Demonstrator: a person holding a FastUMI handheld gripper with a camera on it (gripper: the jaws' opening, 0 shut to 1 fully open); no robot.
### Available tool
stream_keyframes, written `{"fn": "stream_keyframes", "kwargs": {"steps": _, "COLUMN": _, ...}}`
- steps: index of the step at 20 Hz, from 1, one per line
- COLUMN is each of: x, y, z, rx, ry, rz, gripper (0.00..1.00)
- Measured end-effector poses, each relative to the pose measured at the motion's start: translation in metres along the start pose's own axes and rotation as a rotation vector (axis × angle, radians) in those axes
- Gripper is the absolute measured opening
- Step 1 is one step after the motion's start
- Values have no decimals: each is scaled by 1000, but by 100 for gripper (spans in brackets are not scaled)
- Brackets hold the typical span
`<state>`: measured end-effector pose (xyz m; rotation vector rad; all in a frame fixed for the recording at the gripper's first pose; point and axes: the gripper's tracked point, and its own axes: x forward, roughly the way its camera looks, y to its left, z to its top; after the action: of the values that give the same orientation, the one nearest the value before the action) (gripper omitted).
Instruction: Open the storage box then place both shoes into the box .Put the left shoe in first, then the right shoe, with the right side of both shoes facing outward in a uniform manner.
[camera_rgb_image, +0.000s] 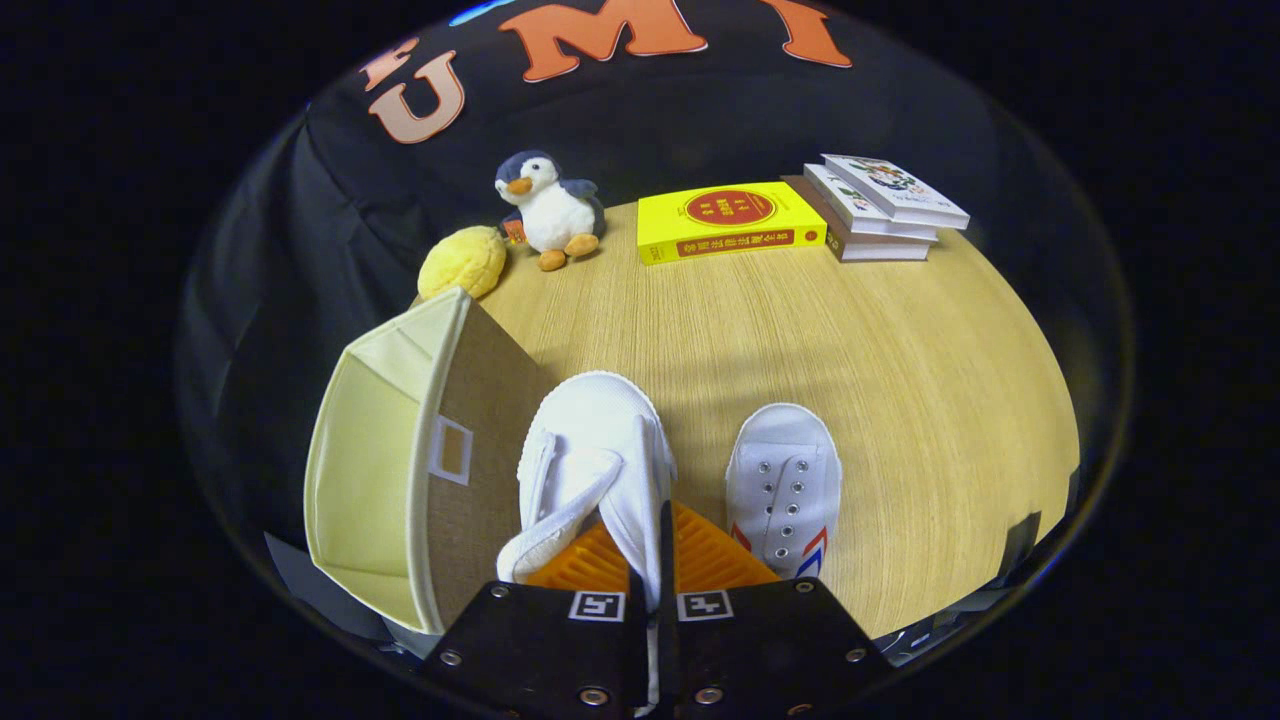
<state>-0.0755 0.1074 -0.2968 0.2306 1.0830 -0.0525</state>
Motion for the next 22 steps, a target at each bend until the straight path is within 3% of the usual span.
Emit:
{"fn": "stream_keyframes", "kwargs": {"steps": 8, "x": -43, "y": 92, "z": 45, "rx": -4, "ry": -31, "rz": 144, "gripper": 5}}
{"fn": "stream_keyframes", "kwargs": {"steps": 13, "x": -26, "y": 155, "z": 38, "rx": -55, "ry": 14, "rz": 195, "gripper": 5}}
{"fn": "stream_keyframes", "kwargs": {"steps": 17, "x": 5, "y": 187, "z": 14, "rx": -35, "ry": 118, "rz": 195, "gripper": 5}}
{"fn": "stream_keyframes", "kwargs": {"steps": 22, "x": 48, "y": 200, "z": 14, "rx": -28, "ry": 179, "rz": 120, "gripper": 5}}
